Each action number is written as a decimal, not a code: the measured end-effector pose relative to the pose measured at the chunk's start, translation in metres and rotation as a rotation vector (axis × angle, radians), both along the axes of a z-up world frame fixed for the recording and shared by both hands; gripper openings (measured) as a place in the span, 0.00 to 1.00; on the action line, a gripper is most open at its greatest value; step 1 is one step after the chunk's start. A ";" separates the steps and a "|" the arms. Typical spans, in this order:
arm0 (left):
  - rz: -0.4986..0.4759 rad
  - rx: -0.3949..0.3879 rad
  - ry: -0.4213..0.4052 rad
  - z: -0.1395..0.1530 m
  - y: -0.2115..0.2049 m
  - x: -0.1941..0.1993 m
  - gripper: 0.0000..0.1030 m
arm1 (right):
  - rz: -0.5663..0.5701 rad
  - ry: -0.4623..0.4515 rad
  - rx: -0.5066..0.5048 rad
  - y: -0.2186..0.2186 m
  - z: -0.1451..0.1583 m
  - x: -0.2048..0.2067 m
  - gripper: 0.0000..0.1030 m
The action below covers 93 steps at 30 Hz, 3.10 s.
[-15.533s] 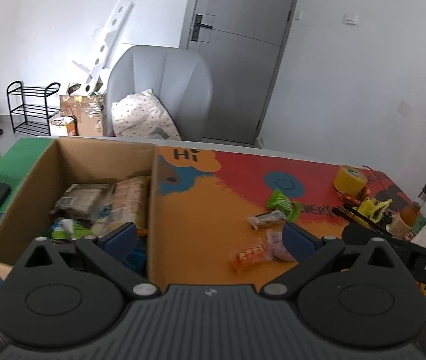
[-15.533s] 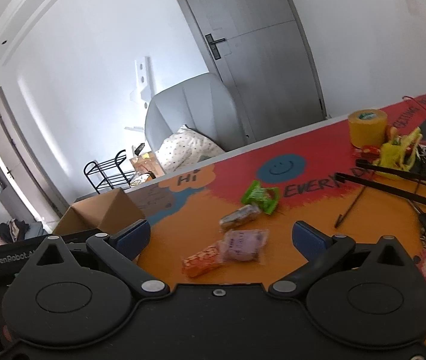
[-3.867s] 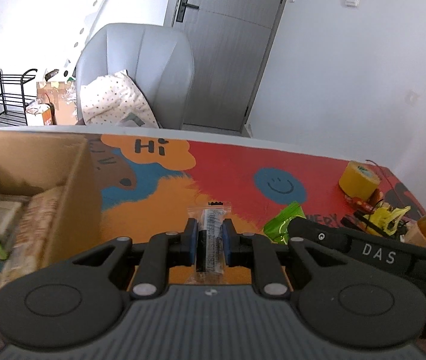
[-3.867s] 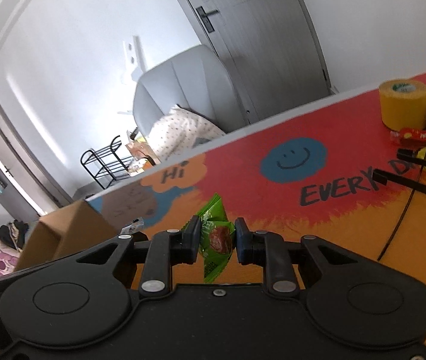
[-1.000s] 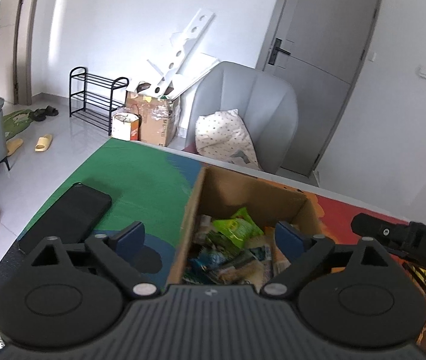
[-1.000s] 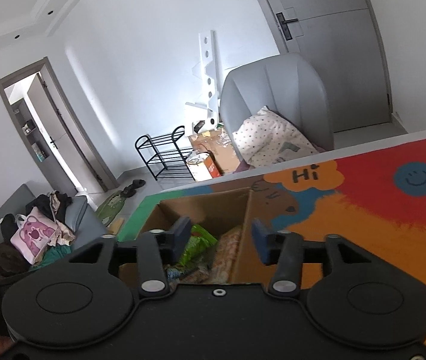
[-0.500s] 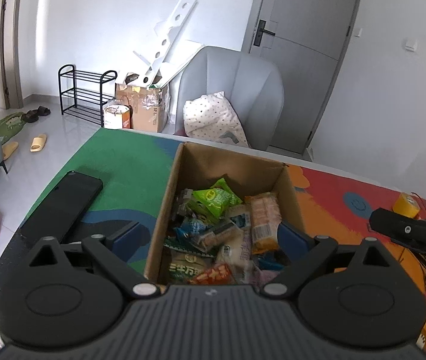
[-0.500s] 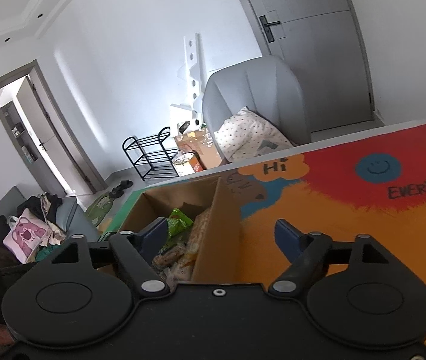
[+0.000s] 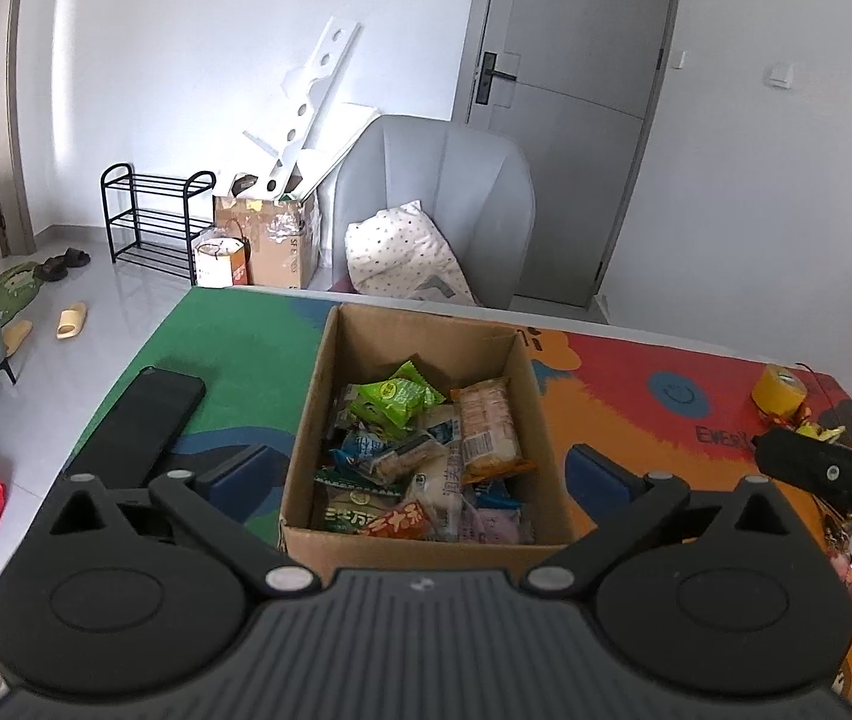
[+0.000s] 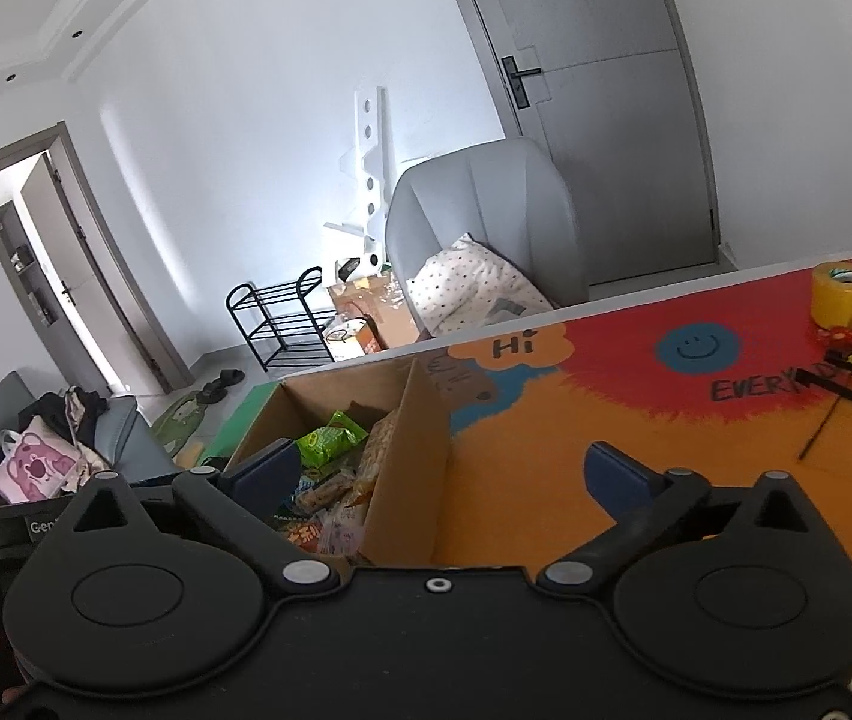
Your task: Organize snacks
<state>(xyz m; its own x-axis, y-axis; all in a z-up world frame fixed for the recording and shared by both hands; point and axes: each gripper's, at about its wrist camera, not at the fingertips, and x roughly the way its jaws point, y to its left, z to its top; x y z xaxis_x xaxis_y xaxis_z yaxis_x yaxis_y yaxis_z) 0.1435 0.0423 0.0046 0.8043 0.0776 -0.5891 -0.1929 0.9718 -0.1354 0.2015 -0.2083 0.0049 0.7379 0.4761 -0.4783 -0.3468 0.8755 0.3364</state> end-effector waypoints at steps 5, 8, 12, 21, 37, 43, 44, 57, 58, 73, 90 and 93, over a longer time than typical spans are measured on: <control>-0.024 0.034 0.002 0.005 -0.008 -0.012 1.00 | -0.023 -0.003 -0.011 -0.009 0.004 -0.011 1.00; -0.039 0.039 -0.003 0.007 -0.011 -0.020 1.00 | -0.034 -0.008 -0.012 -0.016 0.005 -0.020 1.00; -0.051 0.049 -0.020 0.012 -0.015 -0.033 1.00 | -0.042 -0.008 -0.027 -0.021 0.008 -0.031 1.00; -0.070 0.065 -0.050 0.025 -0.019 -0.063 1.00 | -0.068 -0.037 -0.063 -0.032 0.020 -0.058 1.00; -0.125 0.098 -0.109 0.044 -0.018 -0.120 1.00 | -0.084 -0.060 -0.088 -0.054 0.039 -0.101 1.00; -0.115 0.096 -0.132 0.048 -0.011 -0.140 1.00 | -0.077 -0.064 -0.093 -0.061 0.035 -0.117 1.00; -0.113 0.093 -0.134 0.049 -0.011 -0.140 1.00 | -0.073 -0.070 -0.100 -0.061 0.035 -0.119 1.00; -0.117 0.096 -0.119 0.045 -0.012 -0.138 1.00 | -0.060 -0.065 -0.132 -0.054 0.030 -0.119 1.00; -0.119 0.096 -0.119 0.044 -0.012 -0.138 1.00 | -0.061 -0.065 -0.131 -0.054 0.031 -0.119 1.00; -0.139 0.106 -0.110 0.044 -0.012 -0.137 1.00 | -0.069 -0.071 -0.134 -0.057 0.034 -0.121 1.00; -0.142 0.104 -0.110 0.042 -0.011 -0.137 1.00 | -0.059 -0.068 -0.142 -0.056 0.033 -0.119 1.00; -0.145 0.102 -0.111 0.041 -0.011 -0.138 1.00 | -0.058 -0.067 -0.141 -0.056 0.033 -0.119 1.00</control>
